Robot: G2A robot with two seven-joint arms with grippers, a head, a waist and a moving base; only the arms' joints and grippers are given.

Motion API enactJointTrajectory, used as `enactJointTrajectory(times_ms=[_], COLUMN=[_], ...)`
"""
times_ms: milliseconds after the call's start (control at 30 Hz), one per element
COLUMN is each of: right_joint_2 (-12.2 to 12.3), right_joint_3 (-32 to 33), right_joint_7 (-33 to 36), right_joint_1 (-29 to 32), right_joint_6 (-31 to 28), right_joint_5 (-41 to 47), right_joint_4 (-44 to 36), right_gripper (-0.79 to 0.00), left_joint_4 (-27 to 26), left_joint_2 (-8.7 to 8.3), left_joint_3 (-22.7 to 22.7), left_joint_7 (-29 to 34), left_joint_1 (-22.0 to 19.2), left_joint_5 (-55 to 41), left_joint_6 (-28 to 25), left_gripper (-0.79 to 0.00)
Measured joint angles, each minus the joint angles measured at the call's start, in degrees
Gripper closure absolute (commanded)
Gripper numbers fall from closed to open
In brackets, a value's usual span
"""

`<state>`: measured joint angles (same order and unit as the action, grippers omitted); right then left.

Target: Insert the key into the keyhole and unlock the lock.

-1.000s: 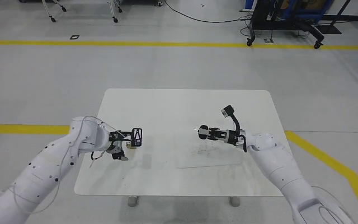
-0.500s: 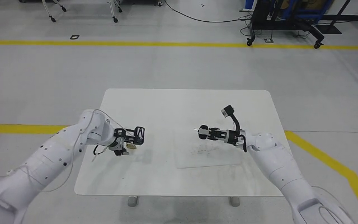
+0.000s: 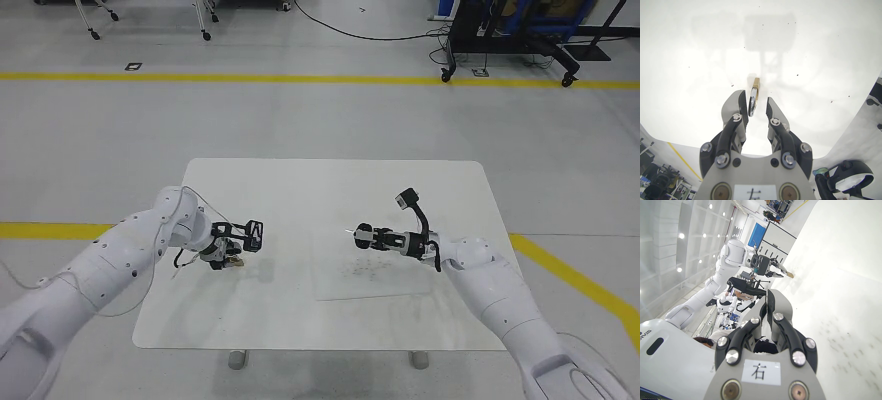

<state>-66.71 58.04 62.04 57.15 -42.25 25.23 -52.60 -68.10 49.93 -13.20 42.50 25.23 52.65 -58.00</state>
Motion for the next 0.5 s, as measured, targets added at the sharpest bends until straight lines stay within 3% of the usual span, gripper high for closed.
enactJointTrajectory(times_ms=[67, 500], right_joint_2=[0.0, 0.0], right_joint_3=[0.0, 0.0], right_joint_7=[0.0, 0.0], right_joint_1=[0.0, 0.0], right_joint_6=[0.0, 0.0], right_joint_5=[0.0, 0.0], right_joint_4=[0.0, 0.0], right_gripper=[0.0, 0.0], left_joint_4=[0.9, 3.6], left_joint_2=[0.47, 1.91], left_joint_3=[1.0, 3.4], left_joint_7=[-0.6, -2.3], left_joint_1=[-0.5, -2.3], left_joint_5=[-0.2, -2.2], left_joint_6=[0.0, 0.0], left_gripper=[0.0, 0.0])
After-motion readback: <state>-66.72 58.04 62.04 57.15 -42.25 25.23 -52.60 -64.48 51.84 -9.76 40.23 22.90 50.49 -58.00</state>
